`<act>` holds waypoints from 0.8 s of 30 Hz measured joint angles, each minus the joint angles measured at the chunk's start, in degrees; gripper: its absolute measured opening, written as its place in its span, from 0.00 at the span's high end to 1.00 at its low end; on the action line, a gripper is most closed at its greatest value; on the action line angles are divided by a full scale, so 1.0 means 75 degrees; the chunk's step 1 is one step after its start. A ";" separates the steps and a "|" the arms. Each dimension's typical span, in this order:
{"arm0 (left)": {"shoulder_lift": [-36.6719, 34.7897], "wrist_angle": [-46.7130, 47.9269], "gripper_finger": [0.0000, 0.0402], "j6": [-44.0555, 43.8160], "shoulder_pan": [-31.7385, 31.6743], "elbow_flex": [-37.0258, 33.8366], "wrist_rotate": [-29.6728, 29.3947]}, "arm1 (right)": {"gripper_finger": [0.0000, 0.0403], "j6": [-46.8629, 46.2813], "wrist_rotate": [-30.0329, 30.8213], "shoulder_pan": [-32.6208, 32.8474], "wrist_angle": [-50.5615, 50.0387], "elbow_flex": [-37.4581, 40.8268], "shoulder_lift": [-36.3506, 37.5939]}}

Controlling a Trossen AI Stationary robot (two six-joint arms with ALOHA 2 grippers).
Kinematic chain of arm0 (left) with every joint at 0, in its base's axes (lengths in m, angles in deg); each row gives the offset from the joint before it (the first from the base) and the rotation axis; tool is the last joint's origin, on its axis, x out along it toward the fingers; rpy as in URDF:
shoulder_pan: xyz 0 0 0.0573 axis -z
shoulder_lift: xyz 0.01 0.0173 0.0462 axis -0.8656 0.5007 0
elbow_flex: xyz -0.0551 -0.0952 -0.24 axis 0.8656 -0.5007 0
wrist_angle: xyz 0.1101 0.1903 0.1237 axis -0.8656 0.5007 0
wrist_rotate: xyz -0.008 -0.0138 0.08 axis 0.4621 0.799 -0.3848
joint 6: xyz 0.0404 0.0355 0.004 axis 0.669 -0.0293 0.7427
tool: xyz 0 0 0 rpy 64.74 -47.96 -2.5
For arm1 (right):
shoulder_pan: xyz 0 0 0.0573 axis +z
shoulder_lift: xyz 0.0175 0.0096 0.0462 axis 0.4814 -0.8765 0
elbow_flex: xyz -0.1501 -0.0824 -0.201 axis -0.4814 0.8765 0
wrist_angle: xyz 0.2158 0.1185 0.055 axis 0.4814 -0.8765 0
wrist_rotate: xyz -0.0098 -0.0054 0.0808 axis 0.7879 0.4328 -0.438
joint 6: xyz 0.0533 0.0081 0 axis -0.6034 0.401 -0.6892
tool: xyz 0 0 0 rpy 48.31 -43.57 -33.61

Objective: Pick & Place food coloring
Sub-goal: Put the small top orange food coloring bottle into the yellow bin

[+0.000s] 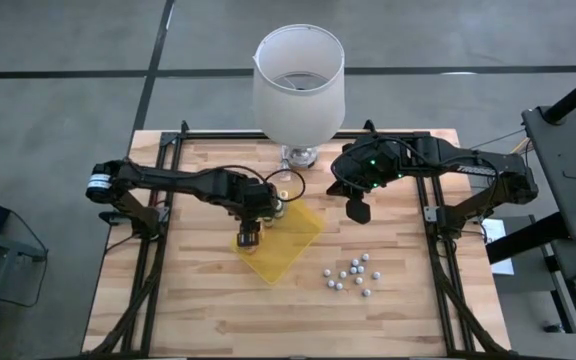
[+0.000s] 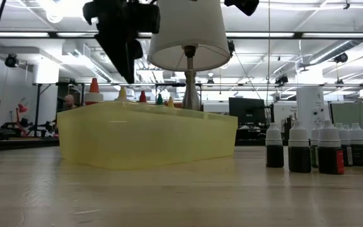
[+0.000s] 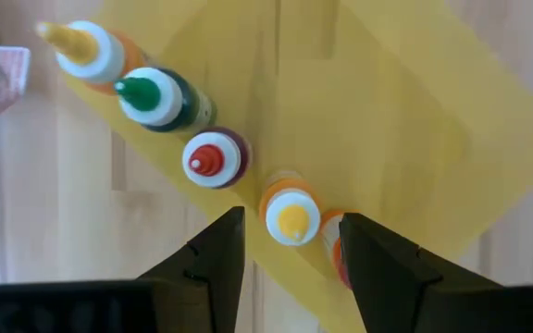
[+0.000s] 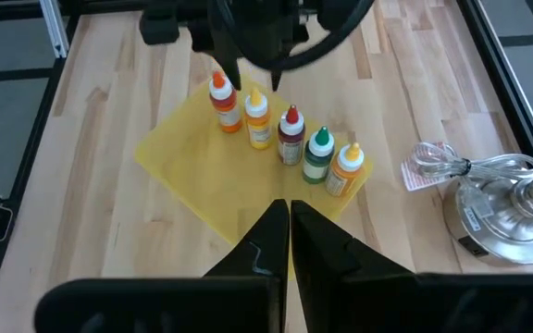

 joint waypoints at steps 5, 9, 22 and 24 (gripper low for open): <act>-0.0003 0.0382 0.63 -0.0349 0.0020 0.0581 0.0160 | 0.98 -0.0029 -0.0020 0.0043 -0.0096 0.0034 0.0000; -0.0030 0.0536 0.63 -0.0509 0.0020 0.1030 0.0451 | 0.98 -0.0025 -0.0017 0.0248 -0.0154 0.0123 0.0029; -0.0962 -0.0058 0.63 -0.0622 0.0038 0.1054 0.0622 | 0.98 -0.0989 -0.0012 0.1354 -0.0297 0.1043 0.0781; -0.1113 -0.0247 0.63 -0.0627 0.0056 0.1054 0.0628 | 0.98 -0.1099 -0.0011 0.1550 -0.0318 0.1143 0.0889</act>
